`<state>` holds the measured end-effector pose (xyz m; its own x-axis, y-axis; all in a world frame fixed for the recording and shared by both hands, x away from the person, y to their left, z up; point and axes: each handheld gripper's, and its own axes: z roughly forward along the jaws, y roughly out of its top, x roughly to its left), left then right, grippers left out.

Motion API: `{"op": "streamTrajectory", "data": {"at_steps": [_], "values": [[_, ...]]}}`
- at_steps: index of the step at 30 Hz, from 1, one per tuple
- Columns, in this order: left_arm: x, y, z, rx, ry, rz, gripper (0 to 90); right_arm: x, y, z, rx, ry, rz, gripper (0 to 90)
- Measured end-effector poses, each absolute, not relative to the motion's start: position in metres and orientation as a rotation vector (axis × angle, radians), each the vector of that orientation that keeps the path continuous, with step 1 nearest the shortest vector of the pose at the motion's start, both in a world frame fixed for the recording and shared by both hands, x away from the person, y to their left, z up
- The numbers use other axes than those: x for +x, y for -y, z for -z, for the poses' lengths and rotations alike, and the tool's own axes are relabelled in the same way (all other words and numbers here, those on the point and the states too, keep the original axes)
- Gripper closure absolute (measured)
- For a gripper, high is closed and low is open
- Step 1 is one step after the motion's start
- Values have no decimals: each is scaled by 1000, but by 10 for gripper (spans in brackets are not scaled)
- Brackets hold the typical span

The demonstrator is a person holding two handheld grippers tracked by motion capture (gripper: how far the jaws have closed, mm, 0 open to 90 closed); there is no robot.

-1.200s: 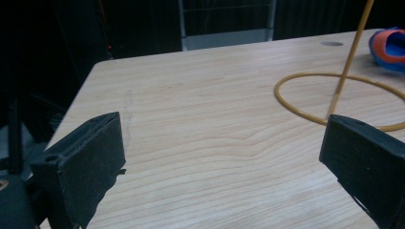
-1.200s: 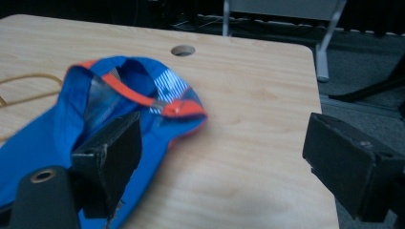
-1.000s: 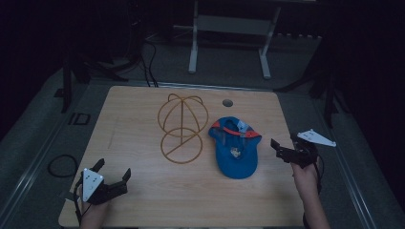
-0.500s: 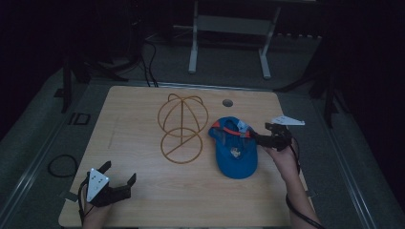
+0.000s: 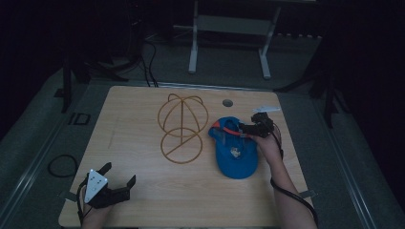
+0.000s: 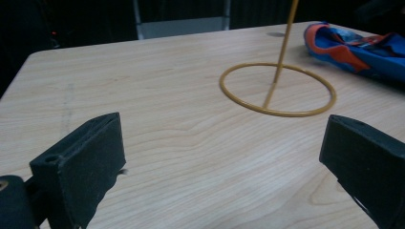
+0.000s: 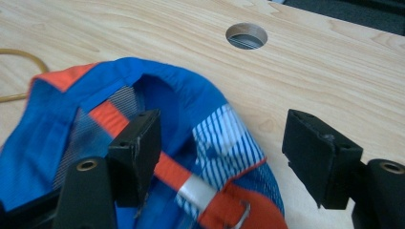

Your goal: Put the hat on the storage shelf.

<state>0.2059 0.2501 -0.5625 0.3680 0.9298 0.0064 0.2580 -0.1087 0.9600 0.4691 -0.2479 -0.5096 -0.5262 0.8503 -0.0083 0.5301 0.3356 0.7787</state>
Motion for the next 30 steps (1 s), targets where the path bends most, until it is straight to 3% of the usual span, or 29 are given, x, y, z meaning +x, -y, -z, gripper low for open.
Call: {"op": "streamTrajectory", "data": {"at_steps": [15,23,28,30], "values": [[204,-251,563,1618,-1099,-828,18,497,233,543,1264,-2301,-882,309],[204,-251,563,1621,-1105,-824,19,495,229,549,1192,-2358,-812,494],[205,-250,564,1629,-1102,-824,19,492,225,548,1167,-2390,-826,695],[205,-249,564,1640,-1112,-841,19,491,224,548,1158,-2396,-821,722]]}}
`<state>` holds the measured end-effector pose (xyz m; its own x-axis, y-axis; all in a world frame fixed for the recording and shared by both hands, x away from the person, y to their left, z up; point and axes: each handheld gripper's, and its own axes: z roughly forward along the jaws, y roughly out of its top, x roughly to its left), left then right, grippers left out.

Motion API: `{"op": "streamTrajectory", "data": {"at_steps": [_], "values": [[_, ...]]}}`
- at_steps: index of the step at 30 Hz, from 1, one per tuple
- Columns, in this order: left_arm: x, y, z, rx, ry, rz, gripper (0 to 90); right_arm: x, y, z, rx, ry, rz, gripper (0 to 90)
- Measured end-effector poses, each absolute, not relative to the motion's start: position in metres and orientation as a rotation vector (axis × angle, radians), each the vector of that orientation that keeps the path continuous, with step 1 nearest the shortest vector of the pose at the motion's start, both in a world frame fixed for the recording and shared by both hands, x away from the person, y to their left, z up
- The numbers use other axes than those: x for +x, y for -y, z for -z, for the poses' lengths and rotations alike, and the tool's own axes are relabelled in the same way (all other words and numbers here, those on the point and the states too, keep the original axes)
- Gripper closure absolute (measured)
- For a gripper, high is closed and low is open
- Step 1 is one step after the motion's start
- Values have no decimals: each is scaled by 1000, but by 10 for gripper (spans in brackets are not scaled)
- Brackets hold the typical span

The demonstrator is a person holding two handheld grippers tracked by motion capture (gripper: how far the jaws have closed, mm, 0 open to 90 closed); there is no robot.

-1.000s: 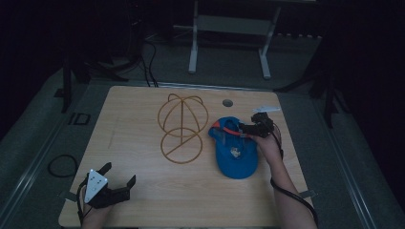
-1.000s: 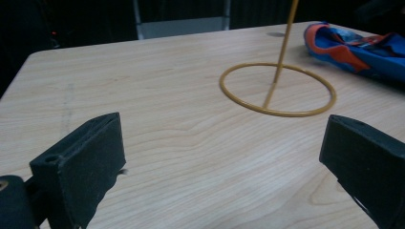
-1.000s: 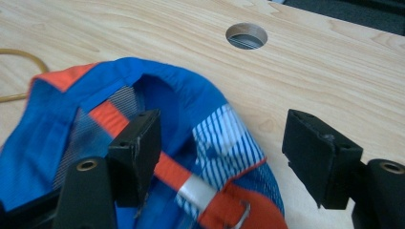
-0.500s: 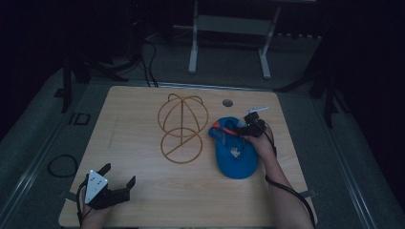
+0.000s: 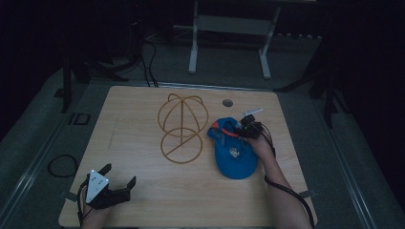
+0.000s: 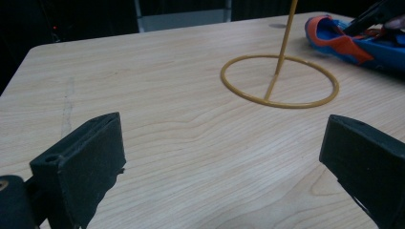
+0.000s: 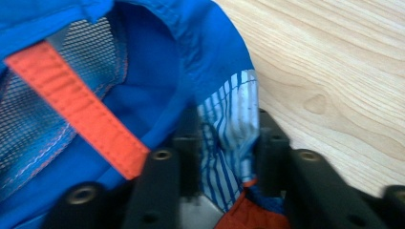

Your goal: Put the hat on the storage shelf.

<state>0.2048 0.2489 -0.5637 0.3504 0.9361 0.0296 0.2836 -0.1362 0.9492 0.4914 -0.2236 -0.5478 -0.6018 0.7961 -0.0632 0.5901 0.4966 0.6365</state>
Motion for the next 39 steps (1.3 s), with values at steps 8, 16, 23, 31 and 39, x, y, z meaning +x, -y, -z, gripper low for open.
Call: {"op": "streamTrajectory", "data": {"at_steps": [8,16,23,31,39], "values": [[205,-250,563,1631,-1110,-828,18,488,212,544,1176,-2397,-759,860],[208,-251,564,1630,-1124,-795,18,477,218,524,1166,-2333,-875,865],[208,-248,564,1647,-1116,-794,19,467,221,497,1132,-2284,-964,866],[209,-249,562,1637,-1124,-771,19,447,226,462,1058,-2257,-1063,868],[209,-250,552,1608,-1127,-782,32,423,236,427,1009,-2197,-1166,867]]}}
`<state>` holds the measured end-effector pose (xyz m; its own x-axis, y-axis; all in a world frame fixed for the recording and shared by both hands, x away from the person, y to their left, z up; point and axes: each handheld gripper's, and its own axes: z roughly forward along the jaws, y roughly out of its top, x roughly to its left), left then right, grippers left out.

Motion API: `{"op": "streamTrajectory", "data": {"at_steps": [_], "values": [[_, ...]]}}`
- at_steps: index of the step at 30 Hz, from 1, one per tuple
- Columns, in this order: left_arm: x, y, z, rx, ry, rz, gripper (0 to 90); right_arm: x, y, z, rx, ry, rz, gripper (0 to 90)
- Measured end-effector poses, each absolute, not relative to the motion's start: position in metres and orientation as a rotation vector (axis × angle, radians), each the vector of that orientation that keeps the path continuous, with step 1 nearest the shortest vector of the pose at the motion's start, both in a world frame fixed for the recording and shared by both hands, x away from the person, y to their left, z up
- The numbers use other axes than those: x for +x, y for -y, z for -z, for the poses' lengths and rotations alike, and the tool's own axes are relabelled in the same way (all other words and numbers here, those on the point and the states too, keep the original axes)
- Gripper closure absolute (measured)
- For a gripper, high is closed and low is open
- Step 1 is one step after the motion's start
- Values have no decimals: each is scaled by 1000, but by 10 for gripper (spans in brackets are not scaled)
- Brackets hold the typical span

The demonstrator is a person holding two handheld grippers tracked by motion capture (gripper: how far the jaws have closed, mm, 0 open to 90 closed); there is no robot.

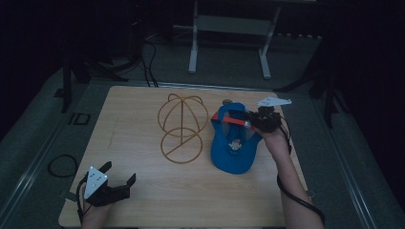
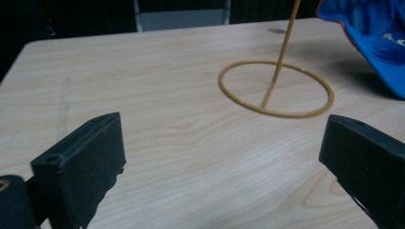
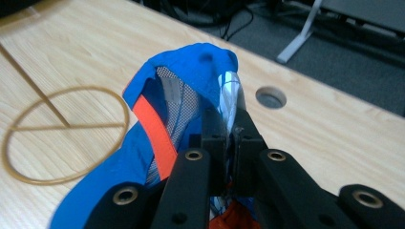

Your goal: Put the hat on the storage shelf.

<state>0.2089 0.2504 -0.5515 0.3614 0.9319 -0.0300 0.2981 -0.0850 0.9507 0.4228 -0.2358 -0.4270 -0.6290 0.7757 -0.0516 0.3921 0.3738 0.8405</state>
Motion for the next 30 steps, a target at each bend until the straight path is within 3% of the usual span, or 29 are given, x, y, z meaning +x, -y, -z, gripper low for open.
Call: {"op": "streamTrajectory", "data": {"at_steps": [12,30], "values": [[208,-245,500,1574,-1069,-742,48,389,249,375,923,-2141,-1322,867],[232,-203,390,1613,-883,-756,52,355,266,346,838,-2093,-1367,867]]}}
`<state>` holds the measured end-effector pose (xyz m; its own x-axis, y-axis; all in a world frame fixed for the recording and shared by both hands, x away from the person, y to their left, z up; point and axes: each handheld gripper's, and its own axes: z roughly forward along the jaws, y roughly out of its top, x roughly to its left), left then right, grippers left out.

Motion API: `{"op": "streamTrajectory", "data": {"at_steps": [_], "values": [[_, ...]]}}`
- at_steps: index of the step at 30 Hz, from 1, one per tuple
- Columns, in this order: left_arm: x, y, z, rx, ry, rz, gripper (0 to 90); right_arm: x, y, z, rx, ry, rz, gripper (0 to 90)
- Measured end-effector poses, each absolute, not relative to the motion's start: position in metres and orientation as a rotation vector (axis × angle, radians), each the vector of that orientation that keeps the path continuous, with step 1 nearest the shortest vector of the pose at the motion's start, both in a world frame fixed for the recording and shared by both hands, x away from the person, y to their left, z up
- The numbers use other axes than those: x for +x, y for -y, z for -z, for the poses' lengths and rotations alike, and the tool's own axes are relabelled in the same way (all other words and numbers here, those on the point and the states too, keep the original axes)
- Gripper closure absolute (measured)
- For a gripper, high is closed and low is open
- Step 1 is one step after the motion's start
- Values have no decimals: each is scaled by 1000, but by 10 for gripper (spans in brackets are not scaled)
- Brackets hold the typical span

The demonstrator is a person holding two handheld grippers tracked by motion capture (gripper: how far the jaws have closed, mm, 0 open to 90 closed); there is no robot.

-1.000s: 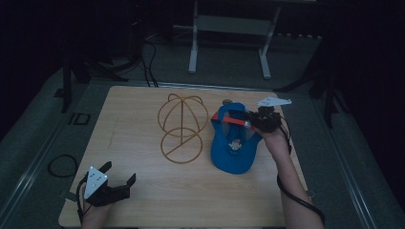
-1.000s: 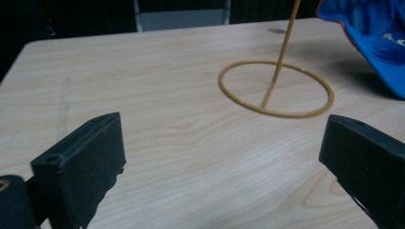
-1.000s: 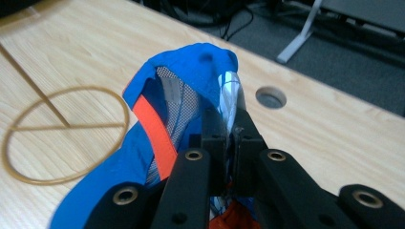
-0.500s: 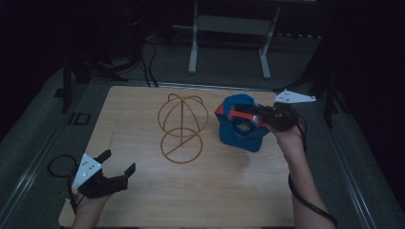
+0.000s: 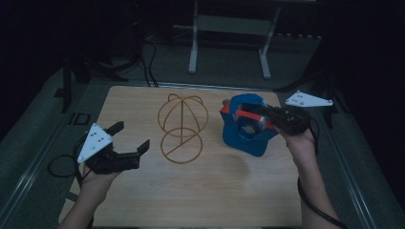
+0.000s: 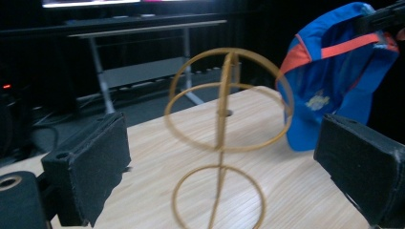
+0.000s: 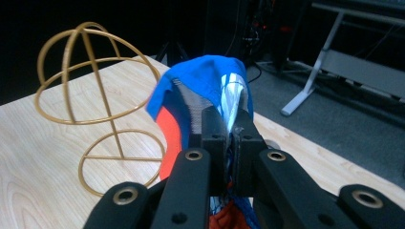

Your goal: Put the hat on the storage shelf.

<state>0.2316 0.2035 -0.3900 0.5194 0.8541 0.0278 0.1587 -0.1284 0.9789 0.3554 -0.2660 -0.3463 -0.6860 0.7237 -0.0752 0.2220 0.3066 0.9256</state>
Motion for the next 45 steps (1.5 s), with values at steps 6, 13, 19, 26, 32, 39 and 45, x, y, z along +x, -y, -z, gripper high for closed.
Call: {"op": "streamTrajectory", "data": {"at_steps": [6,13,19,26,32,39,45], "values": [[243,-172,360,1660,-790,-732,52,334,262,339,763,-2101,-1385,867],[255,-143,346,1699,-732,-690,53,315,257,335,703,-2102,-1415,867],[268,-110,338,1744,-657,-670,59,307,254,332,660,-2107,-1431,867],[292,-78,341,1799,-624,-612,94,298,246,332,608,-2128,-1443,867],[307,-55,347,1825,-592,-570,142,291,237,331,553,-2152,-1432,866],[319,-37,352,1868,-585,-490,213,286,231,331,513,-2171,-1457,866],[324,-28,356,1931,-568,-410,440,285,230,331,497,-2174,-1456,866]]}}
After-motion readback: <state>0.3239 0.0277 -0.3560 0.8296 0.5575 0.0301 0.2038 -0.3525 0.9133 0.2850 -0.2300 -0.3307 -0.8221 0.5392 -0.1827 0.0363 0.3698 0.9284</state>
